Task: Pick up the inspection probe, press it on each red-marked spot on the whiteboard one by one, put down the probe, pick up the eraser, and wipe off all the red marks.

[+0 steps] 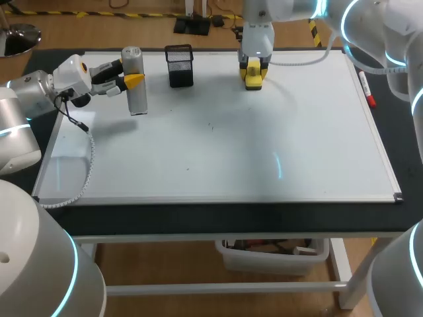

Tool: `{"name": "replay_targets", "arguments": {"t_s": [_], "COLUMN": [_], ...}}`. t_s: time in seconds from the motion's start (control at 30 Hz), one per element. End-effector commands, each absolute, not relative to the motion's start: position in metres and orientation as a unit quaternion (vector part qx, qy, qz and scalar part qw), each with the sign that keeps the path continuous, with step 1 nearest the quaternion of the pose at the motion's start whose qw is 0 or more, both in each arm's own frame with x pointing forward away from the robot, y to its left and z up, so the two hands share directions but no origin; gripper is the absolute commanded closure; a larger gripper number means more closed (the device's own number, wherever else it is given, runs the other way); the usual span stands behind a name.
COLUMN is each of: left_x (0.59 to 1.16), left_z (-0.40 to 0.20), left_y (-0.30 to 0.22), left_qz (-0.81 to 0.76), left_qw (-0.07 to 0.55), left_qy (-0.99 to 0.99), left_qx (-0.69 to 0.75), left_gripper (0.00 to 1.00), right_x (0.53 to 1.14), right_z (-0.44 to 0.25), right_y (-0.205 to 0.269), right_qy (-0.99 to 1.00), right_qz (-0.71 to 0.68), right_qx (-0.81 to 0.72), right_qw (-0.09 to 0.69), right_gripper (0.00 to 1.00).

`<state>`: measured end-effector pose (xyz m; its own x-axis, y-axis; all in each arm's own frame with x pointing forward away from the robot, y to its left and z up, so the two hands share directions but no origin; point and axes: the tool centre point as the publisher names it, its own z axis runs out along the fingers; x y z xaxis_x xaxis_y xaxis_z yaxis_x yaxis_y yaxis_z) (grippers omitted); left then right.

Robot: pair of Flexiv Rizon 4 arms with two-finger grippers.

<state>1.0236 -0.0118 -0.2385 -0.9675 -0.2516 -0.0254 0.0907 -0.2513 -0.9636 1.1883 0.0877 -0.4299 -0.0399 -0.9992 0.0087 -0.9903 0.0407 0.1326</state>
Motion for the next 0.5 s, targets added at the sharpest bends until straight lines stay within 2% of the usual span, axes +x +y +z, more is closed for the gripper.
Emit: {"name": "replay_targets", "arguments": {"t_s": [0.03,0.5], "left_x": [1.024,1.024], "left_z": [-0.239,-0.239], "left_y": [-0.012,-0.012], "left_qz": [-0.789,-0.789], "left_qw": [0.109,0.109], "left_qy": [0.601,0.601], "left_qx": [-0.066,-0.066], "left_gripper": [1.0,1.0], "right_x": [1.186,1.176], "right_z": [-0.426,-0.38], "right_y": [0.083,0.04], "right_qy": [-0.725,-0.814], "right_qz": [-0.052,-0.109], "right_qx": [0.685,0.569], "right_qw": [0.05,-0.044], "right_gripper": [0.0,0.0]}}
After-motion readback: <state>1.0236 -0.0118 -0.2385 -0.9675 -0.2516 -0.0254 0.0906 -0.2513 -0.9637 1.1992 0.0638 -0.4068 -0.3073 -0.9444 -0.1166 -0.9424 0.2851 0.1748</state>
